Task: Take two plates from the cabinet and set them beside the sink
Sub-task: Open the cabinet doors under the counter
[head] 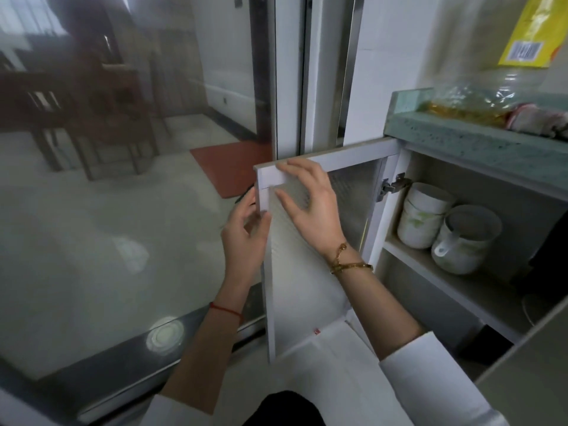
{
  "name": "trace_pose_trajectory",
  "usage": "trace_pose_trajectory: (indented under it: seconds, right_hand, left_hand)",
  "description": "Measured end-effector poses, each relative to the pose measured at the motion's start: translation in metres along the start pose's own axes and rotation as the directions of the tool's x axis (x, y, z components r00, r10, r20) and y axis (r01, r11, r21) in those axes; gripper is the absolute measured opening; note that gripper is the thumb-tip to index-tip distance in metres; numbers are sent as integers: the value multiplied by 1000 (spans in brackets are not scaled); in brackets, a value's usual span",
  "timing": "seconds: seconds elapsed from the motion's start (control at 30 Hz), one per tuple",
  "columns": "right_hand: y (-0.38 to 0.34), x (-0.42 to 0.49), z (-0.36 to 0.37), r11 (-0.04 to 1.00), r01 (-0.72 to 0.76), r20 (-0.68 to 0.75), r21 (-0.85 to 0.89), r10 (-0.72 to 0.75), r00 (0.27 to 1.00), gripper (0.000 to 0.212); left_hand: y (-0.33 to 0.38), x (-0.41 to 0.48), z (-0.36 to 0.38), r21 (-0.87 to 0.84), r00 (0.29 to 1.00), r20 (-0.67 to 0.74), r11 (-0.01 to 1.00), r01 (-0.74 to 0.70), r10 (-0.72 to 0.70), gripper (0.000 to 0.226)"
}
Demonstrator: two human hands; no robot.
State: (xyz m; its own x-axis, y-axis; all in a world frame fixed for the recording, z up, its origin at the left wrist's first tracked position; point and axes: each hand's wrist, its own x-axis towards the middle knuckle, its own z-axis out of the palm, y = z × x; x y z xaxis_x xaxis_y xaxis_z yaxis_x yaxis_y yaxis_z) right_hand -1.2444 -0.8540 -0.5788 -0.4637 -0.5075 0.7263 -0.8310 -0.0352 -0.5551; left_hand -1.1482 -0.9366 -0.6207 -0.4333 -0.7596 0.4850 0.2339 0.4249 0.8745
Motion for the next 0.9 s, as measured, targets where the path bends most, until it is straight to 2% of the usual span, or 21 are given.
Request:
trace_pose_trajectory:
  seconds: [0.13, 0.33, 0.43, 0.5, 0.6, 0.67, 0.8, 0.9]
  right_hand:
    - [6, 6, 10, 999, -31, 75, -30, 33, 997, 41]
    - [7, 6, 16, 999, -22, 60, -34, 24, 998, 42]
    - [2, 1, 12, 999, -24, 62, -29, 25, 998, 43]
    - [-3, -3, 6, 1000, -5, 48, -23, 6, 999, 42]
    - [-7, -14, -10, 999, -10, 13, -44, 11, 1000, 39]
    - [-7, -24, -26, 997, -40, -29, -72, 38, 999, 37]
    - [-4, -47, -70, 988, -94, -132, -125, 78, 988, 33]
    - [-3, -66, -105, 973, -158, -224, -165, 119, 967, 31]
  left_hand:
    - [-10, 10, 0, 8, 997, 81, 1000, 14, -15, 60]
    - [-19, 9, -6, 38, 990, 144, 999, -20, 14, 63]
    - [-15, 7, -4, 28, 988, 154, 999, 23, -27, 65]
    - [-11, 2, -1, 57, 993, 116, 998, 22, -29, 67]
    - [-3, -15, 8, 124, 995, -3, 987, -101, 102, 64]
    - [5, -31, 19, 94, 985, -9, 980, -173, 174, 57]
    - [23, -58, 47, 48, 959, 110, 962, -268, 262, 48]
    - [40, -70, 74, -119, 936, 280, 975, -189, 215, 48]
